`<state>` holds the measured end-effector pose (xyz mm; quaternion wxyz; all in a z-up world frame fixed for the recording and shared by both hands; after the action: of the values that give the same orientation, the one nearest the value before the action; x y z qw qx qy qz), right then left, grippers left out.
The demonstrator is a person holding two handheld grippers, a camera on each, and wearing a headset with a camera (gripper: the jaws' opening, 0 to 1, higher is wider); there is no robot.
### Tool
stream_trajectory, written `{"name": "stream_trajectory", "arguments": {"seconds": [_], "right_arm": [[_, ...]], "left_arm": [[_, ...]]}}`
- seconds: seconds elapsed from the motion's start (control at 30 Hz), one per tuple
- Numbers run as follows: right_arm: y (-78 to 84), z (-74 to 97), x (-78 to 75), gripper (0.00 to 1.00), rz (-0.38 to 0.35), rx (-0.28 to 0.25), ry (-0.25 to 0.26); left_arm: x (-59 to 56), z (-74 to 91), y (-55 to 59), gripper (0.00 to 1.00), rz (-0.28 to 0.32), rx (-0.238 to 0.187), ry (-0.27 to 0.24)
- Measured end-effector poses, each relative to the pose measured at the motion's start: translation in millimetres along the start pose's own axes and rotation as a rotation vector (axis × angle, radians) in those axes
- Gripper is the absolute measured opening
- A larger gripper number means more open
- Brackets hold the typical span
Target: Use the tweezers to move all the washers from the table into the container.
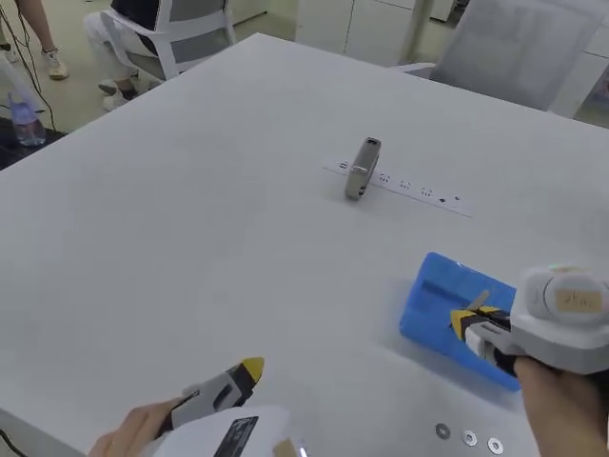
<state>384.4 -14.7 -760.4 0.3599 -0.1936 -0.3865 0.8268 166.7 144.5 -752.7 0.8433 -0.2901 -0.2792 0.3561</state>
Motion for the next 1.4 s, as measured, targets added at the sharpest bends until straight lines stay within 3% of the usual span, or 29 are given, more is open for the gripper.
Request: {"name": "stream_trajectory", "arguments": {"seconds": [0.43,0.6,0.73,0.93,1.13,1.4], "right_arm": [[-0.4,-3.9,-5.9,0.03,-0.010,0.003,0.014],[-7.9,11.4,-6.7,0.03,-0.033,-0.045,0.033],[-16.5,24.8,-10.5,0.03,-0.084,-0.097,0.016],[-24.5,63.0,-4.8,0.03,-0.121,-0.158,-0.012],[-4.2,87.0,9.8,0.03,-0.135,-0.154,-0.020],[20.6,94.2,25.5,0.03,-0.147,-0.112,-0.046]], "left_arm": [[1.2,0.1,0.3,0.92,0.002,0.002,-0.008],[1.4,-0.2,0.8,0.92,-0.003,0.008,-0.012],[1.8,-0.2,0.5,0.92,-0.002,0.006,-0.015],[2.2,-0.3,0.9,0.92,-0.008,0.009,-0.021],[2.3,-0.2,0.8,0.91,-0.011,0.008,-0.022],[2.2,0.1,0.4,0.92,-0.014,0.005,-0.020]]}}
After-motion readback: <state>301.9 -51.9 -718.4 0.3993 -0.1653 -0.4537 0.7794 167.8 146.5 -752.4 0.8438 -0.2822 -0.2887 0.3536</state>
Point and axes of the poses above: the centre of the closed fingertips' face, and the gripper's own axes: z roughly backward along the fingers, x roughly to its left, y roughly out of its underside, the point moved 7 cm from there along z, roughly backward along the fingers
